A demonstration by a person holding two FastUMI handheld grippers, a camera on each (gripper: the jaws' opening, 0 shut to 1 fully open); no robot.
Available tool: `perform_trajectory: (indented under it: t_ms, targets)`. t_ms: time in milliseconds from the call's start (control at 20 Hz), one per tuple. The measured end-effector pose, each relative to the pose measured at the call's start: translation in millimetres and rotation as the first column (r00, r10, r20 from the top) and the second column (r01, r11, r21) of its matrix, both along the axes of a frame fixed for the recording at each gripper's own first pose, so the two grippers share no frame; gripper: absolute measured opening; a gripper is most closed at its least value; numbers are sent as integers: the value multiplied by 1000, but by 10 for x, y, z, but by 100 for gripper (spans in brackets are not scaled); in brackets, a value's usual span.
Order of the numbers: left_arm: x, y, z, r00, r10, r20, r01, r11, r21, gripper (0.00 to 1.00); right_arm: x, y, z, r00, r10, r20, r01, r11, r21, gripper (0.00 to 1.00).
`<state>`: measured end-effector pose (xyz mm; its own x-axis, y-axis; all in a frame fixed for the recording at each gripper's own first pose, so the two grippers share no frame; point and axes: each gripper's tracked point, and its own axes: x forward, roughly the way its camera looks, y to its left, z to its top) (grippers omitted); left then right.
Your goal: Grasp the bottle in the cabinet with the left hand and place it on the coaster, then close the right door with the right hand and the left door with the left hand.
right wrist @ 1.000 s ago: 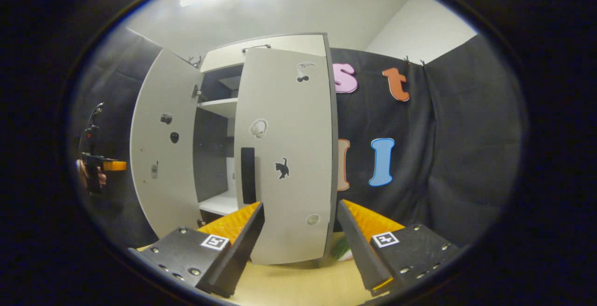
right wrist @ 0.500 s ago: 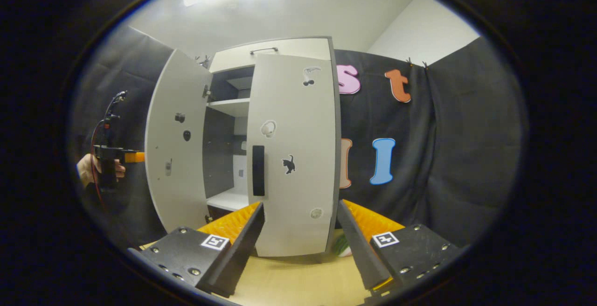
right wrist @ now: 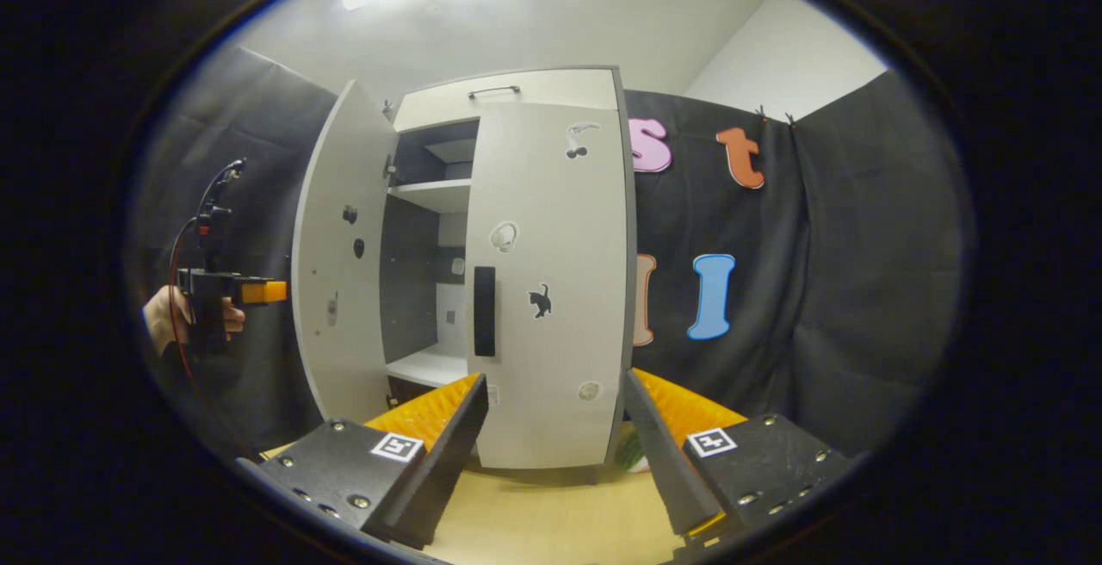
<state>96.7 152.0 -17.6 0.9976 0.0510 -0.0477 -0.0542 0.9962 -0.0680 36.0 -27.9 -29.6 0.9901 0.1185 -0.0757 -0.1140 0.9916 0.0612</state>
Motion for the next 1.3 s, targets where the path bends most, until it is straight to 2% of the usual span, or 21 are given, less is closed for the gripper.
perform_trajectory:
  t_ms: [650,1000,1150,1300]
  targets:
    - [91,-506,43,998,-60,6,60,998,22,86,-44,52,-2,999,-37,38,37,999,5,96]
    - [141,-717,52,997,-82,7,82,996,26,88,-21,63,52,997,-72,32,69,995,77,96]
    - [131,-820,49,995,-103,11,102,994,30,86,-22,103,28,997,-70,26,68,996,60,96]
    - [127,-864,59,994,-104,11,104,994,42,90,-36,139,-29,998,-62,24,61,997,42,96]
